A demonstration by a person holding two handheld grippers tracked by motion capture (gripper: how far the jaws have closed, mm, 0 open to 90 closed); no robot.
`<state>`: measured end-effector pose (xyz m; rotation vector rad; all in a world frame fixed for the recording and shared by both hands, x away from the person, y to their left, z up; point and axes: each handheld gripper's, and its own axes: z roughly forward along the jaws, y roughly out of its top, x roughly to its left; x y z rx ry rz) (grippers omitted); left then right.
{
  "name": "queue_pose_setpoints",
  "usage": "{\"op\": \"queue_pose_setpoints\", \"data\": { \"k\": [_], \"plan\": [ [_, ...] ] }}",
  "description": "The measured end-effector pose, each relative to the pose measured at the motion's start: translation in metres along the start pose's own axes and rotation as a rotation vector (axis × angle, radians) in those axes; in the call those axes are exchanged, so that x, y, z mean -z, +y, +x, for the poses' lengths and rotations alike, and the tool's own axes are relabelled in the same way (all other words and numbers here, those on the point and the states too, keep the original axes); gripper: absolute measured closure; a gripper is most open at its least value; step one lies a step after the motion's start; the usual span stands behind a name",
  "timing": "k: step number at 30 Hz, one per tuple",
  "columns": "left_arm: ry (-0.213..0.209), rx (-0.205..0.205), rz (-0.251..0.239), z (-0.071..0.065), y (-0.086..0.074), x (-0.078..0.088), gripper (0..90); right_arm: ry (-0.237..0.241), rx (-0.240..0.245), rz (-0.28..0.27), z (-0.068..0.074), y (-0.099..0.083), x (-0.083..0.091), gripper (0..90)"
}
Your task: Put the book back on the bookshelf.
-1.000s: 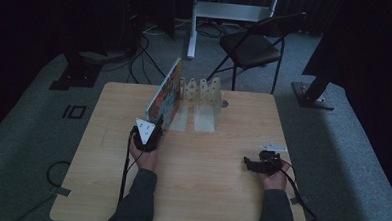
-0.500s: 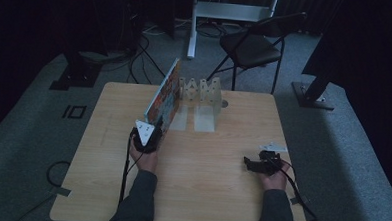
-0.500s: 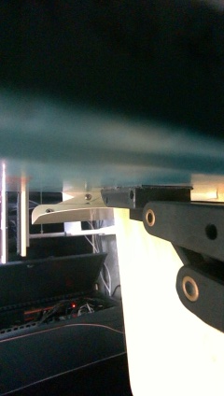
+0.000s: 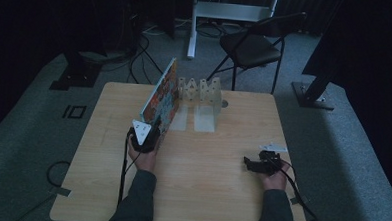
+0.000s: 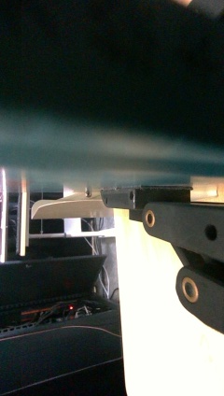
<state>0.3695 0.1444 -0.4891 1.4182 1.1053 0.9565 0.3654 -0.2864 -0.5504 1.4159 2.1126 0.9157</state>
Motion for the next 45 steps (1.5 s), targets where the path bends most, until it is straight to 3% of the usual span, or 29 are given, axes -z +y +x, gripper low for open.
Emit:
{"op": "queue_pose_setpoints", "data": {
  "k": [20,30,37,45],
  "plan": [
    [-0.028,-0.030,-0.009,0.012,-0.001,0.000,77.3,0.000,0.000,0.000,0.000,0.000,0.000,12.8],
    [-0.046,-0.001,-0.020,0.021,0.005,0.004,56.5,0.000,0.001,0.000,0.000,0.000,0.000,12.8],
    [-0.095,0.009,-0.037,0.024,0.009,0.014,51.2,0.000,0.001,0.000,0.000,0.000,0.000,12.8],
    [-0.136,-0.012,-0.001,0.032,0.010,0.021,47.4,0.000,0.001,0.000,0.000,0.000,0.000,12.8]
  ]
}}
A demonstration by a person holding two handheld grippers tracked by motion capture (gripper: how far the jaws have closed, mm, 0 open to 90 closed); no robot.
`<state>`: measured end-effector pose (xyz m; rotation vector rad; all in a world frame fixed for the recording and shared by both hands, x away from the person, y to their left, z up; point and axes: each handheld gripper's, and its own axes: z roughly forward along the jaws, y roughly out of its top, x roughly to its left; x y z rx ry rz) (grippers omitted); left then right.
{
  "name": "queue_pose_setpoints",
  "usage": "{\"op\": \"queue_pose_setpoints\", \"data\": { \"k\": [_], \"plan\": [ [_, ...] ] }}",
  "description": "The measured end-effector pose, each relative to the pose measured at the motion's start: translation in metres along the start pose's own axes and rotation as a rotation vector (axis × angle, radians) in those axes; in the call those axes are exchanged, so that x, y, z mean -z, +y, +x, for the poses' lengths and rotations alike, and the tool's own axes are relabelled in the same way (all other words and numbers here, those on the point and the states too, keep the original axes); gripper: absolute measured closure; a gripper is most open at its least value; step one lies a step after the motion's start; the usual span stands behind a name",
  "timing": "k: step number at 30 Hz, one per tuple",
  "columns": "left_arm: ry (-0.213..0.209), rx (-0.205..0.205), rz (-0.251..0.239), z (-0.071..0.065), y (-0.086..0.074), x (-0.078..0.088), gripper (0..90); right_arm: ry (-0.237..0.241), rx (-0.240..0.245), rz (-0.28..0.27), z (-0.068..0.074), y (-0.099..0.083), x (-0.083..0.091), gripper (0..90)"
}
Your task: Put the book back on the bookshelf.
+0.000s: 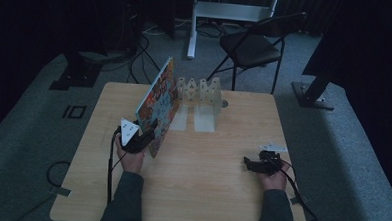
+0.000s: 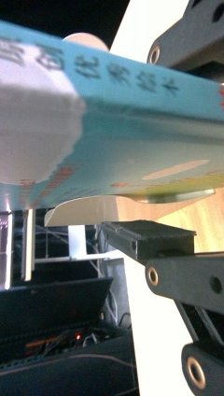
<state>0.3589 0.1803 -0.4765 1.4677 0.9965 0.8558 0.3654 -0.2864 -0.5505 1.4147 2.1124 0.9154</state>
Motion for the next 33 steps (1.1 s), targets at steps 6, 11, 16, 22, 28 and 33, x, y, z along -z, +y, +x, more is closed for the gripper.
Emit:
{"op": "queue_pose_setpoints", "data": {
  "k": [6,11,16,22,28,33],
  "plan": [
    [-0.018,0.006,0.013,0.004,-0.002,0.007,47.3,0.000,0.000,0.000,0.000,0.000,0.000,12.9],
    [-0.037,-0.018,0.035,0.005,-0.003,0.014,48.0,0.000,0.000,0.000,0.000,0.000,0.000,12.9],
    [-0.052,-0.025,0.050,0.007,-0.006,0.020,48.0,-0.001,0.000,0.000,0.000,0.000,0.000,12.8],
    [-0.070,-0.025,0.058,0.008,-0.011,0.028,48.0,0.000,0.000,0.000,0.000,0.000,0.000,12.8],
    [-0.098,-0.028,0.098,0.008,-0.020,0.034,48.3,-0.001,-0.001,0.000,0.000,0.000,0.000,12.9],
    [-0.106,-0.014,0.120,0.008,-0.026,0.035,48.5,-0.001,-0.001,0.000,0.000,0.000,0.000,12.9]
  ]
}}
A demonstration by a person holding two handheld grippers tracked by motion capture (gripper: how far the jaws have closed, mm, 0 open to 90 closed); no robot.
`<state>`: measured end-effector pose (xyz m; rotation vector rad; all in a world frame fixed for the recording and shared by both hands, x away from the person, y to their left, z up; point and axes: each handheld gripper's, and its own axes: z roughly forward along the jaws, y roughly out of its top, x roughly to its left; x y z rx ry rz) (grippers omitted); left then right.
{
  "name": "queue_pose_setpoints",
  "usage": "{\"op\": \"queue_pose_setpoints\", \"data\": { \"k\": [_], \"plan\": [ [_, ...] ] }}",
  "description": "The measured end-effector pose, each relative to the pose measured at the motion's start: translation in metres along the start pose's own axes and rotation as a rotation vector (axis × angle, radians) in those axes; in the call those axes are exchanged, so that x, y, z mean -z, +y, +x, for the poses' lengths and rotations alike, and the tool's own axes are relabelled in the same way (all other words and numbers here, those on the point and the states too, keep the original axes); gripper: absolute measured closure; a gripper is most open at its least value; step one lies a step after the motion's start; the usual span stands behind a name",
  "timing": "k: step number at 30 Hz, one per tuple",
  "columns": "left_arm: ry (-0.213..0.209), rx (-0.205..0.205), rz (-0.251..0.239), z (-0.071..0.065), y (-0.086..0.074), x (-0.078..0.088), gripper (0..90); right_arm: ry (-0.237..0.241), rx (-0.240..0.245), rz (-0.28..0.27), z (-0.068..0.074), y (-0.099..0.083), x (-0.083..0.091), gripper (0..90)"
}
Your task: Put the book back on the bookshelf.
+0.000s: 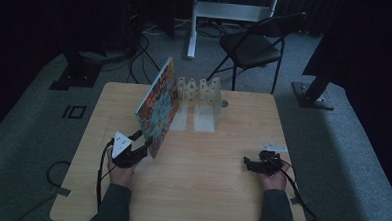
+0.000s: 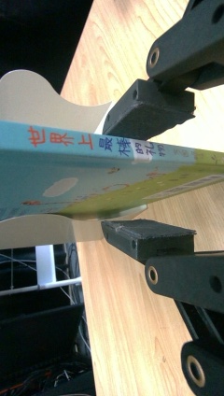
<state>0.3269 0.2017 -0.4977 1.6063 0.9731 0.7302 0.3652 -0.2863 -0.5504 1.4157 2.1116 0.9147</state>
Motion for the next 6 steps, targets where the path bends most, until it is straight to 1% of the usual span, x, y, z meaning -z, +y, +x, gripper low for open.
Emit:
{"op": "queue_pose_setpoints", "data": {
  "k": [3,6],
  "plan": [
    [-0.008,-0.010,0.002,-0.0027,0.0000,-0.0004,48.5,0.000,0.000,0.000,0.0000,0.0000,0.0000,12.9],
    [-0.008,-0.016,0.016,-0.0033,-0.0010,-0.0010,48.4,0.000,-0.001,0.000,0.0000,0.0000,0.0000,12.8]
  ]
}}
